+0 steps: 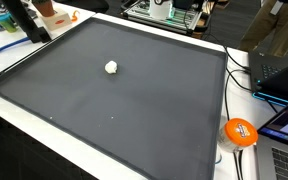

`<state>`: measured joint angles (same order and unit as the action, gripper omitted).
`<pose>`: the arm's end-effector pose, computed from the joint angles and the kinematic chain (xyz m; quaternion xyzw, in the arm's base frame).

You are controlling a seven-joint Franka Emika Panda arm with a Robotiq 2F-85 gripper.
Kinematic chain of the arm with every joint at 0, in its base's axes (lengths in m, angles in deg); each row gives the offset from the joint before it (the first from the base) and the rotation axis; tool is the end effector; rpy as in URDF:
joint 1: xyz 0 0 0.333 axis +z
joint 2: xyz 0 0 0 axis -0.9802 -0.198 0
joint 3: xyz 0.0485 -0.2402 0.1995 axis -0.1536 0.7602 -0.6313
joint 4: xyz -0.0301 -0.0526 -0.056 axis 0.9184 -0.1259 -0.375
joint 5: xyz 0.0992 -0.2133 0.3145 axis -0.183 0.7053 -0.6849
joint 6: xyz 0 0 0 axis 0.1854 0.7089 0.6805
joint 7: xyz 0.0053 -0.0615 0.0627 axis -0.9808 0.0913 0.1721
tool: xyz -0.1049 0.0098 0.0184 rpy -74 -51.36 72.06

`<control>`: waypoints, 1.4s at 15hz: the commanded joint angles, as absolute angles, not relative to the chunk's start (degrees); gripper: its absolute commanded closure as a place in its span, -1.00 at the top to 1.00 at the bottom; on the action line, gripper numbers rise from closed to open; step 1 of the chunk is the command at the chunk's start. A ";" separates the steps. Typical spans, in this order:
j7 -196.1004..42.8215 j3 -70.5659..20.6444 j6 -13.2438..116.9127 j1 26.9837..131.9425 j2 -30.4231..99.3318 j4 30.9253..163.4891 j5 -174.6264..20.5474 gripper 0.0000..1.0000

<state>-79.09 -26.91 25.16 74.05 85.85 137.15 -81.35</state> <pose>0.3813 -0.0446 0.5819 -0.9927 0.0758 -0.0918 0.0186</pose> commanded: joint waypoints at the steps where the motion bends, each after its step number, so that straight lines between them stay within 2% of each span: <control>1: -73.30 -33.46 24.83 75.71 79.02 130.58 -78.60 1.00; 5: -70.89 -37.47 25.87 76.86 68.13 123.51 -75.26 1.00; 15: -75.83 -35.29 13.07 80.38 39.25 99.82 -73.37 1.00; 18: -76.38 -34.39 9.15 81.31 33.94 93.23 -73.66 1.00; 19: -75.95 -34.26 12.76 81.27 37.54 98.53 -74.78 1.00; 21: -76.02 -33.91 11.47 81.60 34.90 95.28 -74.81 1.00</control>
<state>-75.81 -35.27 11.58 80.39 34.87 95.38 -74.47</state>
